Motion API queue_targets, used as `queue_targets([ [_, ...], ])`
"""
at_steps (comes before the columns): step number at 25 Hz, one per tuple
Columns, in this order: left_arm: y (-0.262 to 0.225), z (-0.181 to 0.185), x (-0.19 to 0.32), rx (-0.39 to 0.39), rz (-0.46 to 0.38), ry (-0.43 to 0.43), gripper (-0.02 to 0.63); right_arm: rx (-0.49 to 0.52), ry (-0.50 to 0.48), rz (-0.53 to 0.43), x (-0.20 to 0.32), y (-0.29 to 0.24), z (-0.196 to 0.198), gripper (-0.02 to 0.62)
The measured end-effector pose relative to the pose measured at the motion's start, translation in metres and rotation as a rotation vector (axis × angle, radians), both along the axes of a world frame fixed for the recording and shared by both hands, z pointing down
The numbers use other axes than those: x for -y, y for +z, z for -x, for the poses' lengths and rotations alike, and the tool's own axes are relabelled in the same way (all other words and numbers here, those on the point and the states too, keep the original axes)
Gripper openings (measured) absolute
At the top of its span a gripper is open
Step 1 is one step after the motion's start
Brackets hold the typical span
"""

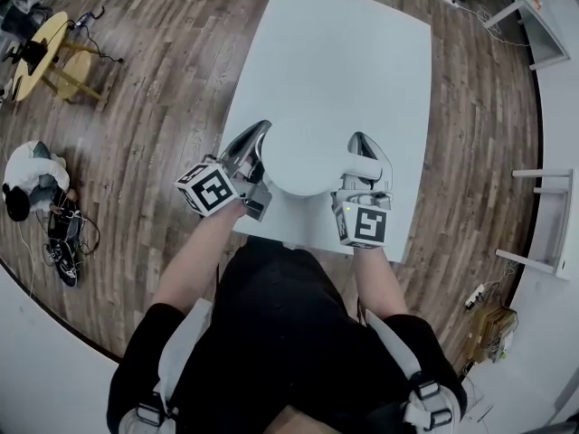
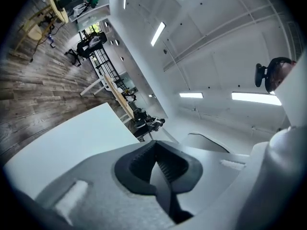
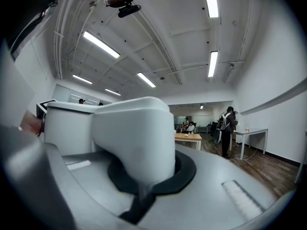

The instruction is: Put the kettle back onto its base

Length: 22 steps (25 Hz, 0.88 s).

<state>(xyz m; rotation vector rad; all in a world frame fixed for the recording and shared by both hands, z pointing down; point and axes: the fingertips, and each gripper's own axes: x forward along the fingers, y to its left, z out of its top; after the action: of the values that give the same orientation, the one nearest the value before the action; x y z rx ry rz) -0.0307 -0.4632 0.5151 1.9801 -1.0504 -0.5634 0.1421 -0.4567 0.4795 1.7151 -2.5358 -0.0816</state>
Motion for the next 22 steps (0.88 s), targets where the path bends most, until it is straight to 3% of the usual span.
queue_targets([
  [7,0.008,-0.005,0.0,0.03,-0.017,0.025,0.0,0.047,0.059,0.054,-0.004,0.023,-0.009,0.005],
  [15,0.026,0.0,-0.006,-0.016,-0.015,0.001,-0.002,-0.009,0.049,0.041,-0.004,0.032,-0.002,0.005],
  [22,0.024,-0.001,-0.005,-0.009,-0.034,0.006,0.0,0.012,0.04,0.041,-0.003,0.035,-0.004,0.005],
])
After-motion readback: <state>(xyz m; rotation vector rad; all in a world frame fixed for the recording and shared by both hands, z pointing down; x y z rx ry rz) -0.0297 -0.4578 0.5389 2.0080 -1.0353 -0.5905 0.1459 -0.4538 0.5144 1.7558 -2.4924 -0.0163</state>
